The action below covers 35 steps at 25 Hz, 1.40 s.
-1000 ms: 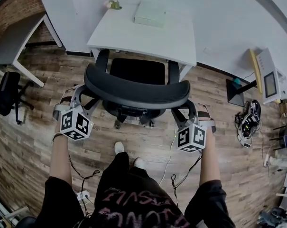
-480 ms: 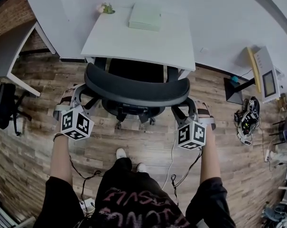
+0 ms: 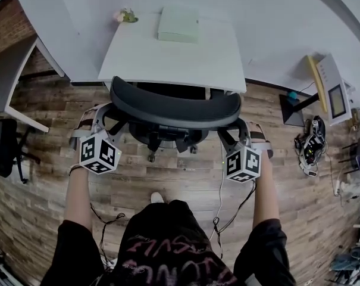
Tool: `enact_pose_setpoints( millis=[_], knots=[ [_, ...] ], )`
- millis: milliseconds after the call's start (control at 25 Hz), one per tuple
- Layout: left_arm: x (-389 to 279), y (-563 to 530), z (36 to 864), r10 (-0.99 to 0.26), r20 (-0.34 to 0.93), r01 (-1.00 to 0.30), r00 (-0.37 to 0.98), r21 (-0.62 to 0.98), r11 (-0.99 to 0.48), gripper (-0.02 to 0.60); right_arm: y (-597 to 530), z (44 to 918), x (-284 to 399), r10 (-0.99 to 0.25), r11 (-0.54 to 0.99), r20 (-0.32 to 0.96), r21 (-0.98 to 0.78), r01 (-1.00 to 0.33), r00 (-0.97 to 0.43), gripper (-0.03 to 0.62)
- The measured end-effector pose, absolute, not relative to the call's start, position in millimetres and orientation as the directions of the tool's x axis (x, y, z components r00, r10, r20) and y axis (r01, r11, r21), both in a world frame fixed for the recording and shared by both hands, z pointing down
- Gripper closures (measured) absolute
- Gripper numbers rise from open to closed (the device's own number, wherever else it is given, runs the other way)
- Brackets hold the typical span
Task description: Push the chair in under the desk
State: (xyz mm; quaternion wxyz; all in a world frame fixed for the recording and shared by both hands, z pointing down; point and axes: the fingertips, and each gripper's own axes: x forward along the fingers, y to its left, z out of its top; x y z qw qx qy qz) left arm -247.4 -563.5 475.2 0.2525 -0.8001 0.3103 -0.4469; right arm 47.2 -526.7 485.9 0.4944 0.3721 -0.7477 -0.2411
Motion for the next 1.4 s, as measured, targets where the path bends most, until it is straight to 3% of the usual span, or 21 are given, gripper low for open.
enact_pose_setpoints(
  millis=[1400],
  knots=[
    [-243, -670, 474, -0.728, 0.563, -0.289, 0.390, -0.676, -0.678, 0.333, -634, 483, 52, -0.794, 0.608, 0.551, 0.736, -0.299, -0.257, 0.375]
  ],
)
